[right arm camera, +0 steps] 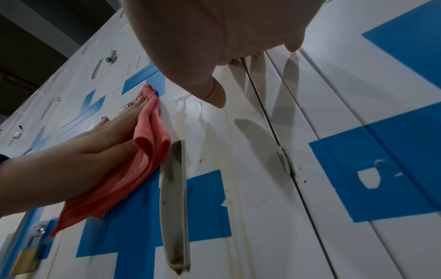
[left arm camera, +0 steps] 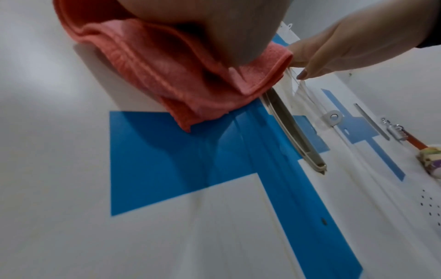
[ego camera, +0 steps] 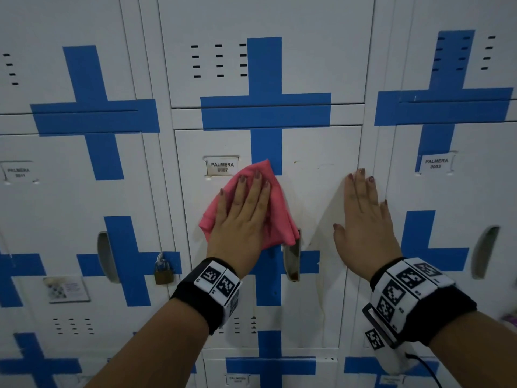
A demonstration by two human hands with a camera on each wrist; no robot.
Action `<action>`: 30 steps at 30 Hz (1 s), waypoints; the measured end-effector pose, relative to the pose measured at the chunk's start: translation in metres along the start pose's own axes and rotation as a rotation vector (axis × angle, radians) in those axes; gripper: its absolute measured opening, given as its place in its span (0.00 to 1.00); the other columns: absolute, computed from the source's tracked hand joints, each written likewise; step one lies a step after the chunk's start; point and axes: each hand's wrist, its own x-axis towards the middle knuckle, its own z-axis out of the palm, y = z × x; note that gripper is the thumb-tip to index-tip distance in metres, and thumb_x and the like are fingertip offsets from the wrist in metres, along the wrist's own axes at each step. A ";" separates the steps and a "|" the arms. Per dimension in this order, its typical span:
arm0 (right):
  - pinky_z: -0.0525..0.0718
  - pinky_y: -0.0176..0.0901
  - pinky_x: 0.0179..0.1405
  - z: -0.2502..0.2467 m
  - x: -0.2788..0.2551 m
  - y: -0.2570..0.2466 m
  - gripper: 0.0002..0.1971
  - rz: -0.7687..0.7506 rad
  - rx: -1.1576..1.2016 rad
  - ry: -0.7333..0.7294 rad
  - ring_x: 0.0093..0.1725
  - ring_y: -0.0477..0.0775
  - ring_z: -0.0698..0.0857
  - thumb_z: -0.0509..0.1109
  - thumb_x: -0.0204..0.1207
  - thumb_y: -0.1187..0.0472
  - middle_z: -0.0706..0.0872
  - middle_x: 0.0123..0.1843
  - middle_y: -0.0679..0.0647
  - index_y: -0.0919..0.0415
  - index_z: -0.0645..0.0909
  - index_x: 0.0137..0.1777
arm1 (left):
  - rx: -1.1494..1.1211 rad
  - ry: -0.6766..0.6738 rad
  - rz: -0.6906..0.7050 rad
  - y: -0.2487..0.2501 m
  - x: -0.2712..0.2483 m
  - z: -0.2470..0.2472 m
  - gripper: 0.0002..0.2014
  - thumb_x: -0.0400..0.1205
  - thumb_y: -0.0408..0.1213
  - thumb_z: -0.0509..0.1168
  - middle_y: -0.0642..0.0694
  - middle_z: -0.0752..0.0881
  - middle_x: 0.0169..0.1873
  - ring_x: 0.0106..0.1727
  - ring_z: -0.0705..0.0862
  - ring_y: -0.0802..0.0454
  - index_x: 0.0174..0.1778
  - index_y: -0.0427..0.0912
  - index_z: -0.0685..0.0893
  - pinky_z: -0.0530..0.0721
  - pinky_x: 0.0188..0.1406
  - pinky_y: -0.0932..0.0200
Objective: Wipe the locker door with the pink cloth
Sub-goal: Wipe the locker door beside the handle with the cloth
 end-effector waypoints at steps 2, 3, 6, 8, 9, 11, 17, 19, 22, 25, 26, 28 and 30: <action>0.41 0.58 0.79 0.000 0.000 0.000 0.43 -0.005 -0.009 -0.002 0.81 0.55 0.34 0.59 0.78 0.61 0.27 0.81 0.53 0.58 0.29 0.79 | -0.027 0.001 -0.010 0.000 0.000 0.002 0.34 0.83 0.50 0.52 0.42 0.47 0.82 0.83 0.44 0.44 0.82 0.40 0.47 0.36 0.80 0.44; 0.41 0.58 0.79 0.000 0.000 0.000 0.43 -0.008 -0.010 -0.003 0.81 0.55 0.34 0.59 0.78 0.61 0.26 0.80 0.52 0.58 0.28 0.79 | -0.044 -0.007 -0.013 0.000 0.000 0.003 0.35 0.84 0.53 0.50 0.42 0.46 0.82 0.83 0.44 0.45 0.82 0.39 0.47 0.36 0.80 0.45; 0.41 0.58 0.79 0.002 0.001 0.000 0.43 -0.012 -0.010 0.001 0.81 0.56 0.34 0.59 0.78 0.62 0.24 0.78 0.51 0.58 0.27 0.79 | -0.035 -0.014 0.005 0.000 -0.004 0.010 0.36 0.84 0.56 0.47 0.44 0.43 0.82 0.83 0.44 0.44 0.82 0.39 0.44 0.38 0.80 0.47; 0.41 0.57 0.79 0.002 0.001 0.001 0.43 -0.015 -0.019 0.005 0.81 0.56 0.34 0.58 0.78 0.63 0.26 0.80 0.53 0.58 0.28 0.79 | -0.030 -0.017 0.019 -0.001 -0.009 0.015 0.35 0.85 0.54 0.47 0.46 0.38 0.82 0.83 0.42 0.44 0.82 0.41 0.42 0.37 0.80 0.47; 0.41 0.56 0.79 0.003 0.001 0.001 0.43 -0.017 -0.021 0.006 0.81 0.56 0.33 0.58 0.78 0.63 0.27 0.81 0.54 0.58 0.28 0.79 | -0.029 -0.015 0.024 0.000 -0.012 0.017 0.35 0.84 0.51 0.50 0.46 0.38 0.82 0.83 0.40 0.45 0.82 0.41 0.42 0.37 0.80 0.47; 0.40 0.54 0.79 0.003 0.000 0.002 0.42 -0.024 -0.010 0.009 0.81 0.56 0.33 0.58 0.78 0.64 0.27 0.81 0.54 0.57 0.28 0.79 | -0.046 -0.008 0.029 0.001 -0.017 0.020 0.36 0.82 0.43 0.56 0.48 0.42 0.82 0.82 0.39 0.47 0.83 0.43 0.44 0.37 0.80 0.48; 0.43 0.56 0.80 0.000 0.000 0.005 0.42 -0.031 -0.014 -0.014 0.81 0.54 0.33 0.58 0.78 0.64 0.26 0.81 0.52 0.55 0.28 0.79 | -0.106 -0.012 0.048 0.004 -0.029 0.019 0.39 0.76 0.31 0.60 0.48 0.51 0.81 0.82 0.38 0.51 0.82 0.46 0.50 0.39 0.80 0.49; 0.44 0.58 0.80 -0.001 0.000 0.007 0.42 -0.030 -0.022 -0.021 0.81 0.53 0.33 0.57 0.78 0.65 0.24 0.79 0.50 0.55 0.28 0.79 | -0.092 -0.049 0.071 0.001 -0.036 0.020 0.44 0.73 0.28 0.66 0.49 0.52 0.81 0.82 0.38 0.51 0.82 0.47 0.50 0.40 0.80 0.49; 0.43 0.58 0.80 -0.002 -0.001 0.008 0.44 -0.033 -0.040 -0.033 0.81 0.52 0.33 0.56 0.77 0.66 0.22 0.77 0.48 0.52 0.23 0.76 | -0.031 -0.121 0.129 -0.008 -0.046 0.019 0.52 0.67 0.27 0.72 0.48 0.53 0.81 0.83 0.43 0.50 0.82 0.46 0.46 0.41 0.80 0.49; 0.42 0.58 0.80 -0.004 -0.001 0.008 0.45 -0.029 -0.047 -0.045 0.80 0.51 0.31 0.56 0.76 0.66 0.20 0.76 0.47 0.50 0.20 0.73 | -0.002 -0.159 0.152 -0.016 -0.053 0.016 0.54 0.67 0.29 0.74 0.44 0.57 0.80 0.81 0.50 0.49 0.82 0.46 0.45 0.42 0.79 0.49; 0.42 0.58 0.80 -0.004 -0.001 0.008 0.45 -0.028 -0.050 -0.048 0.80 0.50 0.31 0.56 0.76 0.66 0.21 0.76 0.47 0.50 0.20 0.73 | -0.010 -0.159 0.144 -0.017 -0.053 0.014 0.54 0.67 0.29 0.74 0.44 0.56 0.80 0.81 0.49 0.49 0.82 0.46 0.45 0.42 0.80 0.49; 0.42 0.58 0.80 -0.005 -0.001 0.009 0.45 -0.024 -0.051 -0.051 0.80 0.50 0.32 0.56 0.76 0.67 0.21 0.76 0.47 0.50 0.20 0.73 | -0.057 -0.135 0.083 -0.014 -0.049 0.012 0.52 0.69 0.29 0.73 0.45 0.53 0.81 0.83 0.44 0.48 0.83 0.46 0.46 0.39 0.80 0.49; 0.42 0.59 0.80 -0.005 -0.001 0.008 0.45 -0.022 -0.047 -0.050 0.80 0.49 0.32 0.56 0.76 0.67 0.22 0.77 0.47 0.51 0.22 0.75 | -0.123 -0.092 -0.019 -0.010 -0.035 0.007 0.47 0.74 0.29 0.70 0.46 0.48 0.82 0.82 0.40 0.49 0.83 0.46 0.46 0.35 0.80 0.50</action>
